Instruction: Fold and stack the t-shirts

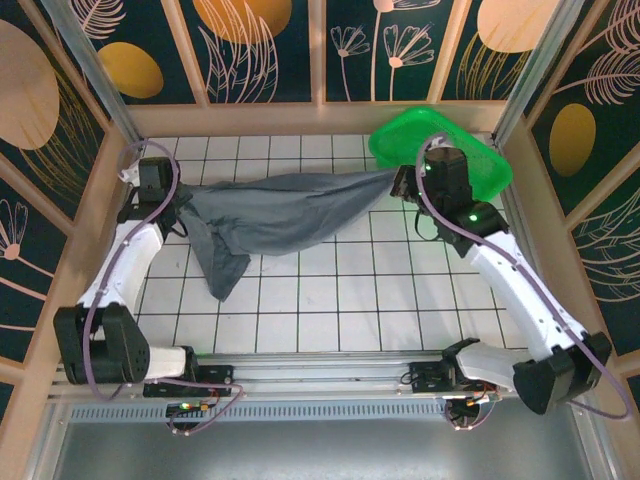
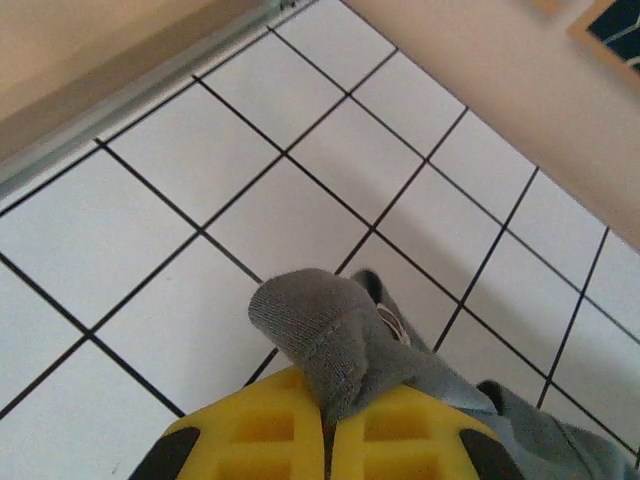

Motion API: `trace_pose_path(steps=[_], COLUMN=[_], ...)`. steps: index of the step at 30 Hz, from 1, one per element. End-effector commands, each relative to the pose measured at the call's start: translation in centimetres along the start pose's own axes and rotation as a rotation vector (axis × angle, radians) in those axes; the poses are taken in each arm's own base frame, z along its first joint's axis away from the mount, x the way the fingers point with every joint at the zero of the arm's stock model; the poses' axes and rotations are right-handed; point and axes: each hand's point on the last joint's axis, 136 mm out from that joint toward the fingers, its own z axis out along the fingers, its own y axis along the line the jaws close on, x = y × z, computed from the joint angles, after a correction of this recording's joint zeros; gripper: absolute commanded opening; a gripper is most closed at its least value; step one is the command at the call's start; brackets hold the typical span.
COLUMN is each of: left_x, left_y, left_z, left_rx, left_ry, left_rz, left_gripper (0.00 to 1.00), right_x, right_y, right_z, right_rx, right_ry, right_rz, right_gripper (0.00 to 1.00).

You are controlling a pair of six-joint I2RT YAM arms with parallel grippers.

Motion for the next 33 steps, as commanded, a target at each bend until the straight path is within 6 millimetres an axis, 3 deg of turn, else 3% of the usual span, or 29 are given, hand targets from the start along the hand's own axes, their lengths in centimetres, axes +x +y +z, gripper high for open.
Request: trace_pose_path(steps=[1, 9, 12, 15, 18, 23, 24, 25, 26, 27, 30, 33], left_x=[-1.4, -3.3, -4.2, -4.2, -4.1, -3.3, -3.2, -3.0, -3.0, -3.1, -3.0, -1.0], left_y=[1.3, 1.7, 1.8, 0.8, -1.0, -2.4, -2.5, -2.6, -2.6, -2.6, -2.0, -0.6], left_z=[-2.0, -7.3, -8.3, -6.6, -2.6, 6.0, 7.5, 8.7, 9.4, 9.5, 8.2, 6.0], left_rx=[-0.012, 0.132, 0.152, 0.133, 0.079, -0.031, -0.04, -0.055, -0.07, -0.086, -0.101, -0.094], left_ry=[-0.09, -0.245, -0.29, -0.251, -0.163, -0.003, 0.029, 0.062, 0.082, 0.092, 0.106, 0.145], left_rz=[-0.086, -0.218, -0.249, -0.227, -0.162, -0.05, -0.038, -0.025, -0.01, 0.001, 0.011, 0.004], left_gripper=[0.0, 0.0, 0.0, 0.0, 0.0, 0.0, 0.09, 0.33, 0.62, 0.75, 0.79, 0.78], right_x=[-4.6, -8.8, -10.1, -10.7, -10.0, -7.3, -6.5, -5.7, -5.3, -5.0, -3.6, 1.3], right_y=[1.3, 3.0, 3.2, 3.2, 1.0, -2.9, -3.5, -3.9, -4.1, -4.0, -3.8, -3.7], right_z=[-4.6, -11.4, -11.2, -7.7, -0.5, 11.7, 14.1, 15.9, 16.8, 17.3, 16.2, 13.8], right_rx=[-0.048, -0.134, -0.119, -0.077, 0.006, 0.024, 0.028, 0.044, 0.06, 0.064, 0.079, 0.076], right_ry=[-0.151, -0.299, -0.337, -0.331, -0.248, -0.065, 0.0, 0.055, 0.085, 0.103, 0.125, 0.219], right_rz=[0.007, 0.041, 0.022, -0.011, 0.002, 0.062, 0.076, 0.077, 0.077, 0.069, 0.061, 0.062], right_gripper=[0.0, 0.0, 0.0, 0.0, 0.0, 0.03, 0.17, 0.29, 0.37, 0.44, 0.56, 0.57])
